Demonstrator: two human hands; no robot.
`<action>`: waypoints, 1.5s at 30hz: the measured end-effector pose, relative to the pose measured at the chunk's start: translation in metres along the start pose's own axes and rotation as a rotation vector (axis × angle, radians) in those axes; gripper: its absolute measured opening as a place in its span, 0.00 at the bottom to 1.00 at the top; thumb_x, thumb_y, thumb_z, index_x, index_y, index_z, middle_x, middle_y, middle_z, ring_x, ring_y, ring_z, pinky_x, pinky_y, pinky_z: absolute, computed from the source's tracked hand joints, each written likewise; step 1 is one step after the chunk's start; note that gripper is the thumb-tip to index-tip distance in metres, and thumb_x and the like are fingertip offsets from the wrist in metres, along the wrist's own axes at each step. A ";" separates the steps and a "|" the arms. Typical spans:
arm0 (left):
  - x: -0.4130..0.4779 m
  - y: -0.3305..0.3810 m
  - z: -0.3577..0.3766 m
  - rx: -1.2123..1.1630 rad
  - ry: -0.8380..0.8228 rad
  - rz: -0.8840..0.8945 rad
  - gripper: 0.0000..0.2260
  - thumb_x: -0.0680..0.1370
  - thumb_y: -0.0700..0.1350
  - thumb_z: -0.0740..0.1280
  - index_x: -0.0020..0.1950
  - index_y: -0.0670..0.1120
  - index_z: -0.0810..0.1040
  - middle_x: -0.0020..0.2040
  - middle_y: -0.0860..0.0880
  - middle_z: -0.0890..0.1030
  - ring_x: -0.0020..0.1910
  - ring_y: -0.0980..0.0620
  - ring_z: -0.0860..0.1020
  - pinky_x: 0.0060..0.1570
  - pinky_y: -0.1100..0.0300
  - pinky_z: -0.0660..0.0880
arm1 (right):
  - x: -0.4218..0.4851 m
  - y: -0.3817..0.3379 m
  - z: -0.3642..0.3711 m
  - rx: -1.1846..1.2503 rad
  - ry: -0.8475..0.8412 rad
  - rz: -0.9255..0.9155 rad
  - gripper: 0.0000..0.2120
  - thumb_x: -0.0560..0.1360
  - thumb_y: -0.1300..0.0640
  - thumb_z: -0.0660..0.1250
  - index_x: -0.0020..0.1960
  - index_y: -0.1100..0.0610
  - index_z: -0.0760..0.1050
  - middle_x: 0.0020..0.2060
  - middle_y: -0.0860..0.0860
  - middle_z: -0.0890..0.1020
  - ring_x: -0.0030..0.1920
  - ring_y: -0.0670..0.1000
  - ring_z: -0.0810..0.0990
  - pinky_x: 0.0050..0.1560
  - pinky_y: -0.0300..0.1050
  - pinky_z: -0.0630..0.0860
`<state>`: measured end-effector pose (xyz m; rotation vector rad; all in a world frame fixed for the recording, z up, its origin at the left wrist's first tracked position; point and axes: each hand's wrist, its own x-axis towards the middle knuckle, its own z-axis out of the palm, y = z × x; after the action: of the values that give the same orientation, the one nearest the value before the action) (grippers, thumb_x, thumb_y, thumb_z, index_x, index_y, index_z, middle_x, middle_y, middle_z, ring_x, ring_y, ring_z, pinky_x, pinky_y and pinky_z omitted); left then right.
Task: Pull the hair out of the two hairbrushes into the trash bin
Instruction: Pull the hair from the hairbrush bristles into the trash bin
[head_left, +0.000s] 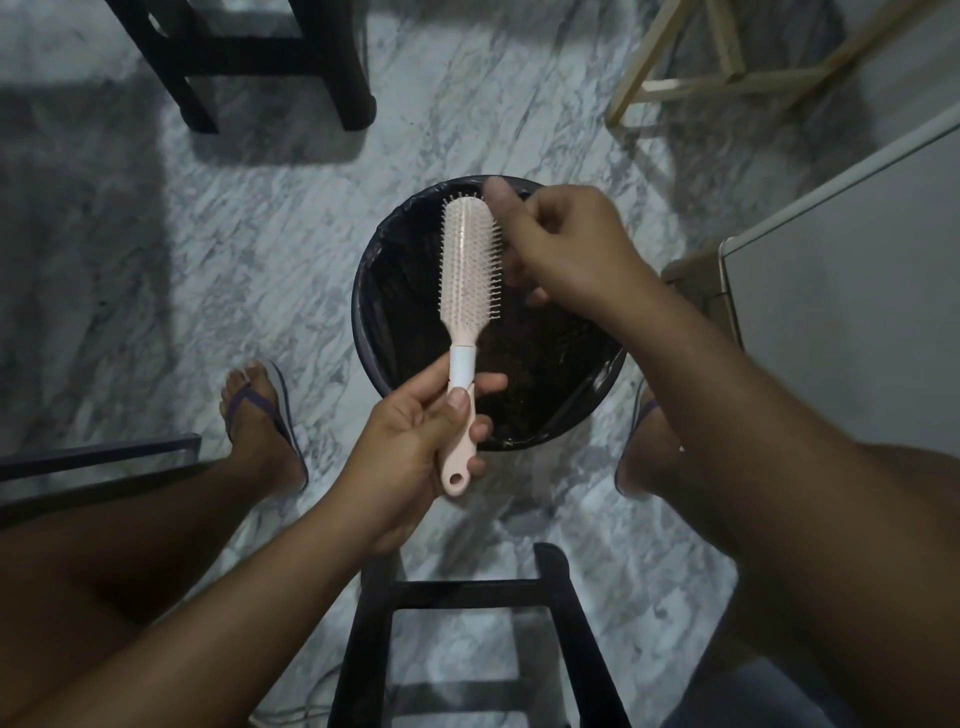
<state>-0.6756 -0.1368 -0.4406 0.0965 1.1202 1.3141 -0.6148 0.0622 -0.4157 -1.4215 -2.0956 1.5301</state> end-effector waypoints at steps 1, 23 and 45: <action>0.000 0.000 0.000 0.008 0.004 0.000 0.22 0.77 0.42 0.63 0.72 0.48 0.73 0.57 0.47 0.83 0.37 0.54 0.74 0.33 0.58 0.72 | -0.003 -0.004 0.004 0.098 -0.068 0.052 0.25 0.75 0.37 0.69 0.51 0.61 0.79 0.40 0.54 0.84 0.41 0.53 0.86 0.38 0.51 0.86; -0.009 -0.012 0.003 0.312 0.042 0.100 0.18 0.83 0.38 0.61 0.69 0.55 0.76 0.57 0.41 0.82 0.40 0.51 0.73 0.33 0.58 0.70 | 0.018 -0.009 -0.023 0.082 0.114 0.011 0.07 0.79 0.60 0.68 0.47 0.62 0.83 0.38 0.53 0.87 0.36 0.48 0.87 0.37 0.45 0.84; -0.002 0.001 0.002 -0.205 -0.070 -0.137 0.20 0.80 0.40 0.56 0.71 0.42 0.73 0.46 0.47 0.81 0.30 0.56 0.69 0.24 0.65 0.63 | 0.006 -0.001 -0.032 0.033 -0.098 0.022 0.11 0.68 0.60 0.80 0.46 0.64 0.84 0.34 0.58 0.87 0.35 0.52 0.87 0.38 0.45 0.86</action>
<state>-0.6745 -0.1373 -0.4381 -0.0842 0.9113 1.2856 -0.5985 0.0868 -0.4030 -1.3894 -2.1055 1.6672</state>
